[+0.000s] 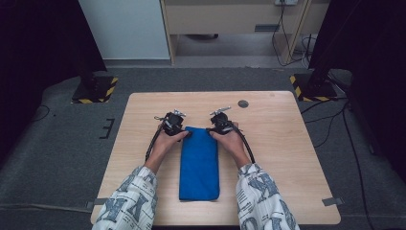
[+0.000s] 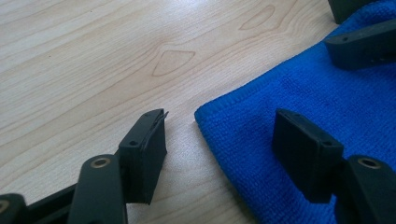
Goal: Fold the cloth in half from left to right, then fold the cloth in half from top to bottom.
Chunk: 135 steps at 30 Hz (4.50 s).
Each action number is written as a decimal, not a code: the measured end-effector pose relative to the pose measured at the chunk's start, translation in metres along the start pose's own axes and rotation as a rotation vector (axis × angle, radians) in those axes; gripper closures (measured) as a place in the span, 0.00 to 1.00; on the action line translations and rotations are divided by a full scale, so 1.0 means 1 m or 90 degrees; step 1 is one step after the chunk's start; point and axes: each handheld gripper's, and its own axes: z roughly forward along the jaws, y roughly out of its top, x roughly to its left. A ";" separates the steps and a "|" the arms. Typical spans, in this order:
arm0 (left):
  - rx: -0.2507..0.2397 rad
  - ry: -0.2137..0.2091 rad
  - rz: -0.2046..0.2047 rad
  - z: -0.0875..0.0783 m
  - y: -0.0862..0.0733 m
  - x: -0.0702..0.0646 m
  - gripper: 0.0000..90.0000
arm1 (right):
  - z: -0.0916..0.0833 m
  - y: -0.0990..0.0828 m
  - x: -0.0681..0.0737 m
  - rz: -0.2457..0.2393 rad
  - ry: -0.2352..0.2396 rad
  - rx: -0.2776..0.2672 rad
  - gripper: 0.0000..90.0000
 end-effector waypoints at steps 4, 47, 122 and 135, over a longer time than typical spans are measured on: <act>0.001 0.001 0.008 0.000 0.000 -0.001 0.41 | 0.000 -0.001 0.001 -0.010 -0.005 0.002 0.57; -0.033 -0.050 0.015 -0.010 0.009 -0.028 0.96 | -0.025 -0.002 -0.001 -0.022 0.054 -0.023 0.96; -0.152 -0.067 0.070 -0.080 0.033 -0.042 0.96 | -0.098 0.009 -0.005 -0.059 0.088 -0.157 0.96; -0.159 -0.093 0.084 -0.094 0.010 -0.061 0.96 | -0.107 -0.020 0.009 -0.086 0.111 -0.157 0.96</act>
